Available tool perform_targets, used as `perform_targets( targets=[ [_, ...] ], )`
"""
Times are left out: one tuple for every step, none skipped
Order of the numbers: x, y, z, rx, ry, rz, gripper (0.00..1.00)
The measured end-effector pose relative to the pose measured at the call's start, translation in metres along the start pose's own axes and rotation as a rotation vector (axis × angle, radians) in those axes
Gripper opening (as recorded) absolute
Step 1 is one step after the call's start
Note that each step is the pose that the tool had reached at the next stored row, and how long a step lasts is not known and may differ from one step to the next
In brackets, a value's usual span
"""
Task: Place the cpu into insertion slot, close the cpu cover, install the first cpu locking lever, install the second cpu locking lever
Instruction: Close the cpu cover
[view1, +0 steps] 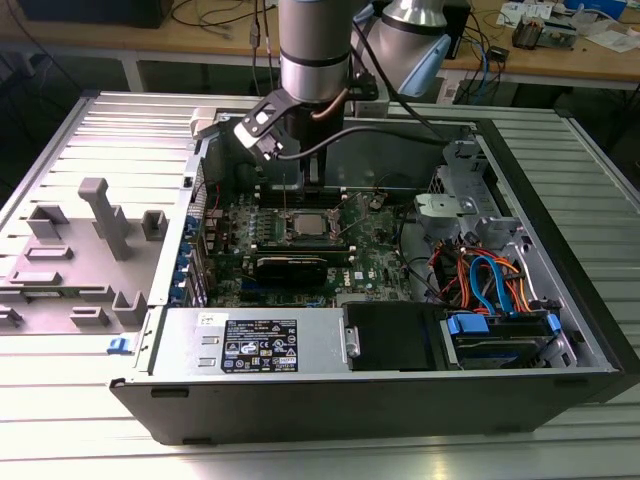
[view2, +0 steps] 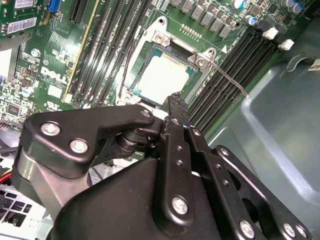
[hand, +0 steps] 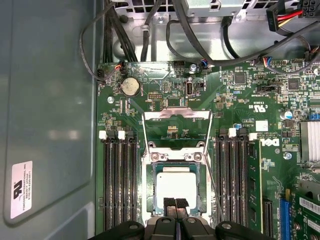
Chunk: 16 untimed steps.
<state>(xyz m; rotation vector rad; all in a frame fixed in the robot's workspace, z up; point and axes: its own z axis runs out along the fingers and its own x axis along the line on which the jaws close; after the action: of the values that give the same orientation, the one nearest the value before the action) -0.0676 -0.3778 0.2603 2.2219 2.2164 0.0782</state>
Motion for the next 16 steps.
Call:
perform_targets(
  targets=[
    [0.0000, 0.0000, -0.0003, 0.0000, 0.0001, 0.000, 0.11],
    [0.0000, 0.0000, -0.0008, -0.0001, 0.0001, 0.000, 0.11],
    [0.0000, 0.0001, -0.0012, -0.0001, 0.0001, 0.000, 0.11],
    [0.0001, 0.0001, -0.0014, -0.0001, 0.0001, 0.000, 0.11],
    [0.0001, 0.0001, -0.0016, -0.0001, 0.0003, 0.000, 0.11],
    [0.0001, 0.0001, -0.0016, -0.0002, 0.0002, 0.000, 0.11],
    [0.0000, 0.0001, -0.0017, 0.0000, 0.0000, 0.000, 0.11],
    [0.0001, 0.0001, -0.0017, -0.0001, 0.0000, 0.000, 0.11],
    [0.0001, 0.0001, -0.0017, 0.0000, 0.0000, 0.000, 0.11],
    [0.0001, 0.0001, -0.0018, -0.0001, 0.0001, 0.000, 0.11],
    [0.0001, 0.0001, -0.0018, 0.0000, 0.0001, 0.000, 0.11],
    [0.0001, 0.0001, -0.0019, 0.0000, 0.0000, 0.000, 0.11],
    [0.0000, 0.0001, -0.0023, 0.0001, -0.0003, 0.000, 0.11],
    [0.0001, 0.0001, -0.0029, 0.0001, -0.0003, 0.000, 0.11],
    [0.0001, 0.0001, -0.0034, 0.0000, -0.0001, 0.000, 0.11],
    [0.0001, 0.0002, -0.0040, 0.0000, -0.0001, 0.000, 0.11]
  ],
)
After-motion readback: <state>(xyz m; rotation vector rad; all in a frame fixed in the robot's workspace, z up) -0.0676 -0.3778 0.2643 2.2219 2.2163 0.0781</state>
